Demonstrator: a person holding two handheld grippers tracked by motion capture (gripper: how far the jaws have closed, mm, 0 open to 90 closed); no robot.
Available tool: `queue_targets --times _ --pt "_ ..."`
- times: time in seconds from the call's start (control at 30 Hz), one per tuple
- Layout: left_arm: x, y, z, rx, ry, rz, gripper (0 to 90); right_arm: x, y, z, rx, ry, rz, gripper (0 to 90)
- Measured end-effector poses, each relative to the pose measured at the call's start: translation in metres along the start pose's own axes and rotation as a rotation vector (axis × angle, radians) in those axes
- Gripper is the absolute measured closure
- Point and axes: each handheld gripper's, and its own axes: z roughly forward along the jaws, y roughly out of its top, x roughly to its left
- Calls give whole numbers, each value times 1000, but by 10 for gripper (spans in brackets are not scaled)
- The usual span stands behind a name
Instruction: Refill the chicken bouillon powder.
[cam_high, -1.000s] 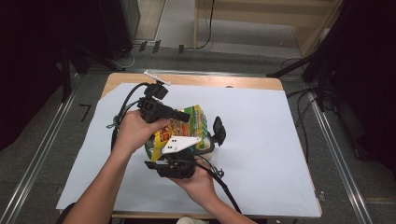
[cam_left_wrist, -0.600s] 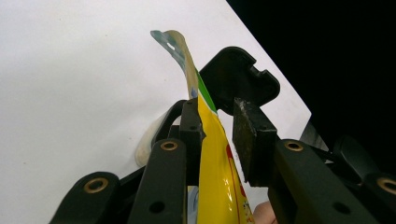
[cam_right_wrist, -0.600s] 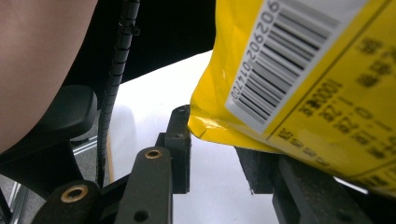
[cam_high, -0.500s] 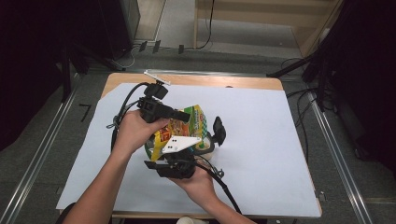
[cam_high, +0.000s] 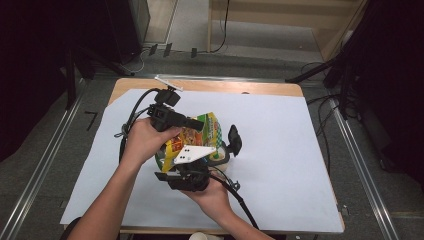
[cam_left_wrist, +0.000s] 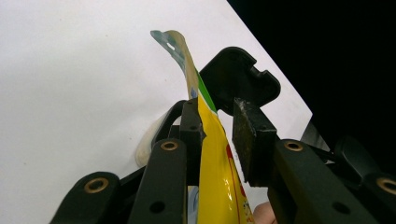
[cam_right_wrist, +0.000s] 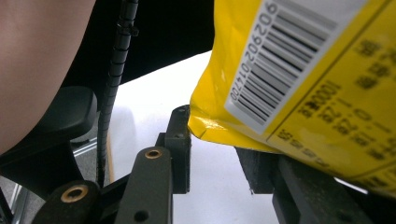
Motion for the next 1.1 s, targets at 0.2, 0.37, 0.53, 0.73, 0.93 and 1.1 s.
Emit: queue_targets --times 0.2,0.37,0.53,0.73,0.93,1.1 --pt "1 1 0 4 0 -8 744 0 1 0 -6 4 3 685" --pt "2 2 -1 -6 4 -10 746 -1 2 2 -9 -1 16 685" --pt "-1 2 -4 -10 17 3 747 1 4 3 -18 3 26 675" --pt "-3 3 -3 -12 16 11 746 -1 3 2 -9 -3 19 675" --pt "-4 4 -1 -2 39 21 759 -2 4 2 -10 10 44 674" --pt "-5 6 1 6 38 17 776 -2 5 1 -4 10 58 687"
